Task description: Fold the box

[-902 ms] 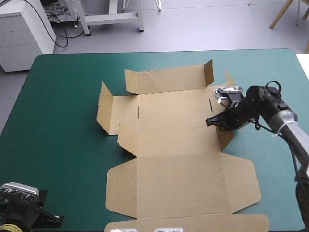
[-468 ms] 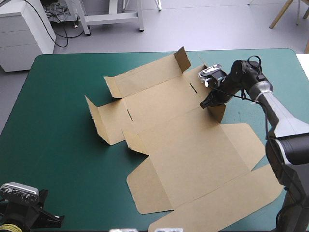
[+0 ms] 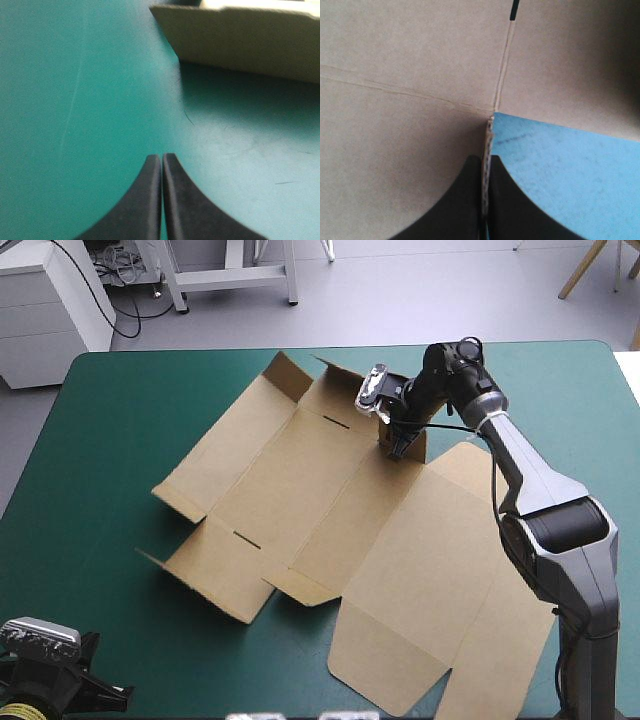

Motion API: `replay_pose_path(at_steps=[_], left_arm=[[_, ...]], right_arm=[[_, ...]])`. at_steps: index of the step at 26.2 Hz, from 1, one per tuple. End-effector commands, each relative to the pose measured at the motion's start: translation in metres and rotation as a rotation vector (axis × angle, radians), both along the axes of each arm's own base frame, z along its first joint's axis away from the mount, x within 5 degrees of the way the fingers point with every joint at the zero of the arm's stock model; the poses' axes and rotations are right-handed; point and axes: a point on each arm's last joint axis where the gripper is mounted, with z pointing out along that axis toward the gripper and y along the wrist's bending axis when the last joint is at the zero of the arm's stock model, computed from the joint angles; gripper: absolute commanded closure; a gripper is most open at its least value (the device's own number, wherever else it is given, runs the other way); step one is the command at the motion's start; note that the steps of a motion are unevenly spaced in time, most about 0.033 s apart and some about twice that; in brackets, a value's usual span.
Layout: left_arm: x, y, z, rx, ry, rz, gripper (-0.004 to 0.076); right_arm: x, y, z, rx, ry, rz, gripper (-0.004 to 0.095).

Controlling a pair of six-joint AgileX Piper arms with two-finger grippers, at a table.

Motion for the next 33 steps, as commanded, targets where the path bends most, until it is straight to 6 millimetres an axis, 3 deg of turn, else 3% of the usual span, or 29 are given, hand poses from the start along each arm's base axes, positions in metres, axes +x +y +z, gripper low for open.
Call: replay_pose_path(at_steps=[1,5,15,18,28,30,33], left_arm=[[0.004,-0.001,0.01,-0.017,-0.058,-0.001,0.0734],[0.004,-0.001,0.01,-0.017,-0.058,-0.001,0.0734],[0.004,-0.001,0.01,-0.017,-0.058,-0.001,0.0734],[0.004,-0.001,0.01,-0.017,-0.058,-0.001,0.0734],[0.004,-0.001,0.01,-0.017,-0.058,-0.001,0.0734],[0.004,-0.001,0.01,-0.017,-0.058,-0.001,0.0734],[0.004,-0.001,0.01,-0.017,-0.058,-0.001,0.0734]], right_arm=[[-0.018,0.017,0.042,0.009,-0.136,0.141,0.0926],[-0.032,0.047,0.041,-0.056,-0.184,0.317,0.0926],[-0.064,0.1,0.04,-0.047,-0.178,0.427,0.0926],[-0.065,0.101,0.038,0.003,-0.121,0.32,0.0926],[-0.067,0.104,0.039,0.052,-0.091,0.287,0.0924],[-0.066,0.104,0.039,0.048,-0.091,0.279,0.0883],[-0.066,0.103,0.038,0.049,-0.078,0.228,0.0739]])
